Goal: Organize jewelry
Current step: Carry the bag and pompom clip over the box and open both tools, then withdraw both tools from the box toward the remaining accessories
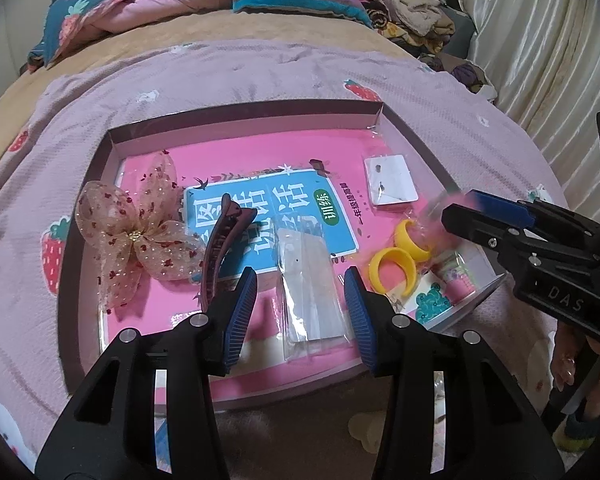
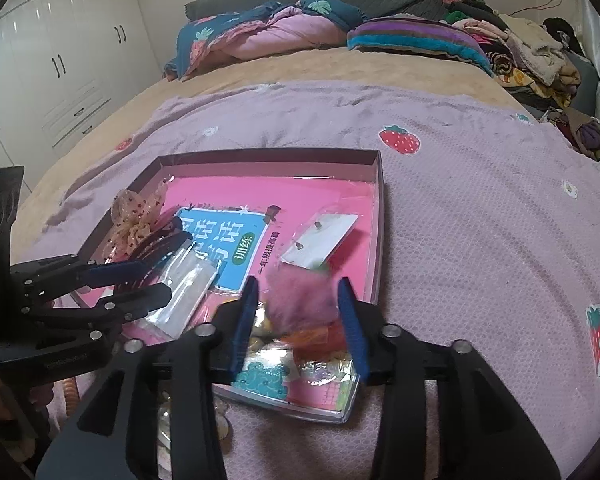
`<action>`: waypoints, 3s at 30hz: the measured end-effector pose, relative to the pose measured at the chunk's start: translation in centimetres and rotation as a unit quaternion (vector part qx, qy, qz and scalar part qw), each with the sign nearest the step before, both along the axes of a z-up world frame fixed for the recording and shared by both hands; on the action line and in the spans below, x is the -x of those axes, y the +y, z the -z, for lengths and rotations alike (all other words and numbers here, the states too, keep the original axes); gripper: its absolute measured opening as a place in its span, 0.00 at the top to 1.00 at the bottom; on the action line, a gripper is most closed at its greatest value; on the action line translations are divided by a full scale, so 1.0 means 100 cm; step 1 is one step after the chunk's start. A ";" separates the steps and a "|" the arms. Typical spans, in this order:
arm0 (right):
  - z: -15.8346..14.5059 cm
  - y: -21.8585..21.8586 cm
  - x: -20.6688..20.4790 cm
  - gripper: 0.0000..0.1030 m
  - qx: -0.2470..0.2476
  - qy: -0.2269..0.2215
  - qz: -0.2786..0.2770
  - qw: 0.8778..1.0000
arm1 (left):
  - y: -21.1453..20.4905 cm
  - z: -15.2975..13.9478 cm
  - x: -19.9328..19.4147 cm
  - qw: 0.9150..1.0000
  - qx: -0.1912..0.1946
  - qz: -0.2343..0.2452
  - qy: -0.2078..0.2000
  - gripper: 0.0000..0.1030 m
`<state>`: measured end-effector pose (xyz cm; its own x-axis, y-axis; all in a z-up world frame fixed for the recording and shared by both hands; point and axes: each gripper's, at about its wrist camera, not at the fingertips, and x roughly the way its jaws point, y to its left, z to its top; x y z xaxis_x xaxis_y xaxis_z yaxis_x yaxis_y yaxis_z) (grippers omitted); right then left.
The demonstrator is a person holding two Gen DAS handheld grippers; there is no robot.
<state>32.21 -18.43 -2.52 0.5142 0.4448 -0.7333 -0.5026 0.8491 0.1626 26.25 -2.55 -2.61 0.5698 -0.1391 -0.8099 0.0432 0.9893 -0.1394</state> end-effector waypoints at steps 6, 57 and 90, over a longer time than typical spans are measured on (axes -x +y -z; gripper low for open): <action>-0.009 -0.007 0.007 0.39 -0.011 -0.015 0.008 1.000 | 0.004 -0.005 0.006 1.000 0.002 -0.009 -0.005 0.65; -0.105 -0.017 0.161 0.05 -0.045 -0.141 0.036 0.988 | 0.067 -0.098 0.156 0.989 -0.019 -0.073 -0.127 0.09; -0.060 -0.008 0.184 0.05 -0.006 -0.092 0.027 0.995 | 0.058 -0.025 0.197 0.999 0.000 -0.027 -0.041 0.09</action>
<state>13.77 -19.23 3.52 0.6628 0.4209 -0.6192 -0.4780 0.8745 0.0828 6.60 3.24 -0.13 0.6408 -0.1063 -0.7603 0.0016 0.9905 -0.1372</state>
